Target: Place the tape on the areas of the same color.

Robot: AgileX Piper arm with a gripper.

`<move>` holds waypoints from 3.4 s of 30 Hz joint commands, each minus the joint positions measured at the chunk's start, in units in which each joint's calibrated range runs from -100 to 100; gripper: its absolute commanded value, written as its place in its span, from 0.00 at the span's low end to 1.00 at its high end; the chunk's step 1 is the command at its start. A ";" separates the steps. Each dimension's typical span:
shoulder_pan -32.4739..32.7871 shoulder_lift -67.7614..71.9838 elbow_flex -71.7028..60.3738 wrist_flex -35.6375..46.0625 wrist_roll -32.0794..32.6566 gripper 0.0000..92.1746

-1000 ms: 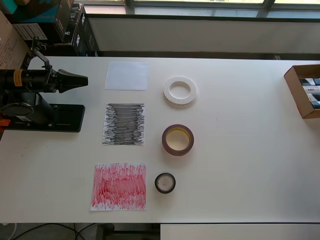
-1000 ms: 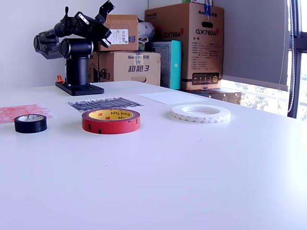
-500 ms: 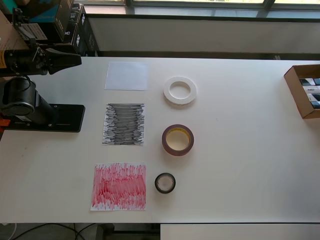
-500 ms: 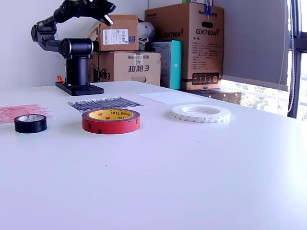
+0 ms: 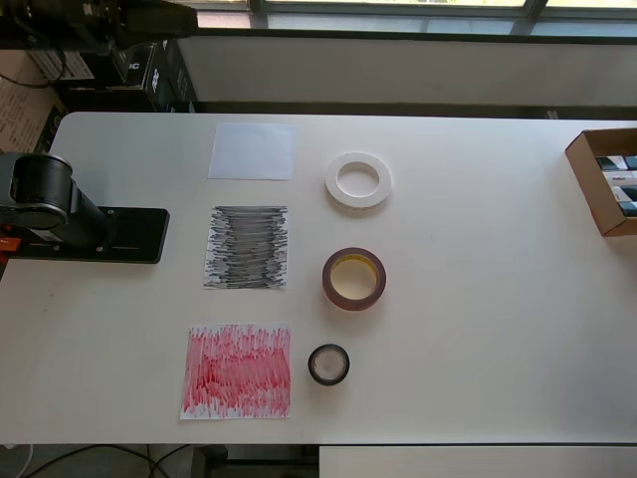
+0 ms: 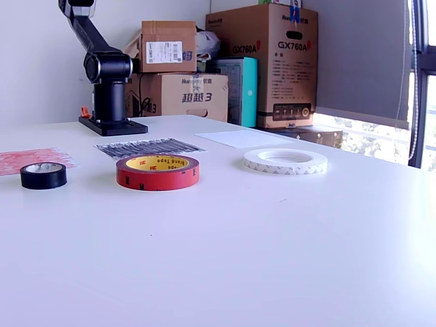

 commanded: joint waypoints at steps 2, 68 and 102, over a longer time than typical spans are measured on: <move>-1.97 27.56 -24.12 8.08 1.81 0.00; -0.95 93.88 -51.47 42.79 38.16 0.52; -1.26 101.74 -51.56 40.50 38.16 0.52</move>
